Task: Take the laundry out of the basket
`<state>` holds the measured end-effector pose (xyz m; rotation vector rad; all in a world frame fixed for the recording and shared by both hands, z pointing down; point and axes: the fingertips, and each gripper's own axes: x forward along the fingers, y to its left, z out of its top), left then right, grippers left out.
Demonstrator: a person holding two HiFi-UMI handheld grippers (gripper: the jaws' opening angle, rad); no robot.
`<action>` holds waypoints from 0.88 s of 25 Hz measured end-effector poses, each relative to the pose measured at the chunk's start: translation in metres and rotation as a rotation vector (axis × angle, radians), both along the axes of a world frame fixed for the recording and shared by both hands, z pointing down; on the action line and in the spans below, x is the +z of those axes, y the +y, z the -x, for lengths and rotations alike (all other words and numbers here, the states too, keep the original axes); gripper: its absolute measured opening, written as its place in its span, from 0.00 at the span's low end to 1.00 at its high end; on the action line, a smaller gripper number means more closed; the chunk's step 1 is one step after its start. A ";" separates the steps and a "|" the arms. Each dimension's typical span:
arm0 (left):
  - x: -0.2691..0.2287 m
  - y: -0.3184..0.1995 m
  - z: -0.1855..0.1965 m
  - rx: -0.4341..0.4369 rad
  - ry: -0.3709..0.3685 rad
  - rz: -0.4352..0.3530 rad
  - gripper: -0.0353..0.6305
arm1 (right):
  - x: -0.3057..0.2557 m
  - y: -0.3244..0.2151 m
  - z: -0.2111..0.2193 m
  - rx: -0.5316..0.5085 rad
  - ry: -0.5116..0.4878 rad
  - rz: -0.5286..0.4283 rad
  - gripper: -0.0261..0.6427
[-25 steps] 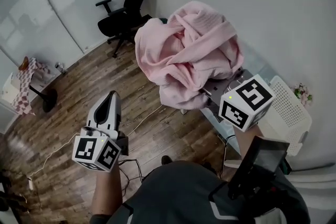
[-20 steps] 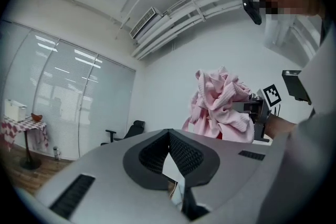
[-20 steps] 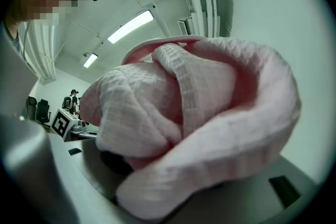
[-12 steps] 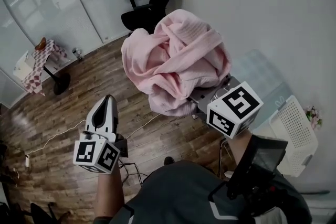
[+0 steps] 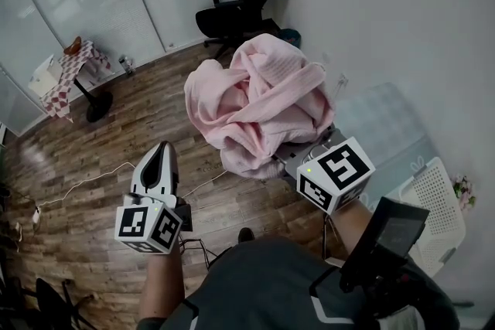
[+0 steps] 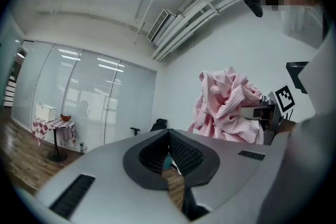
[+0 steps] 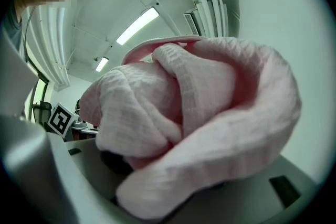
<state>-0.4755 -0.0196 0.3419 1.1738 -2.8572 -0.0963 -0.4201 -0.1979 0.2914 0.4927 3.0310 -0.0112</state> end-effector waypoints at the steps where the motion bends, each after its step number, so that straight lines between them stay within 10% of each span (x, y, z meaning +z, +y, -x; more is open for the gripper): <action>1: 0.001 0.000 0.000 -0.007 0.000 0.008 0.06 | 0.001 0.001 0.001 -0.002 0.002 -0.003 0.48; 22: -0.002 -0.004 -0.002 0.003 -0.030 0.033 0.06 | 0.009 0.003 -0.006 0.050 0.020 -0.007 0.48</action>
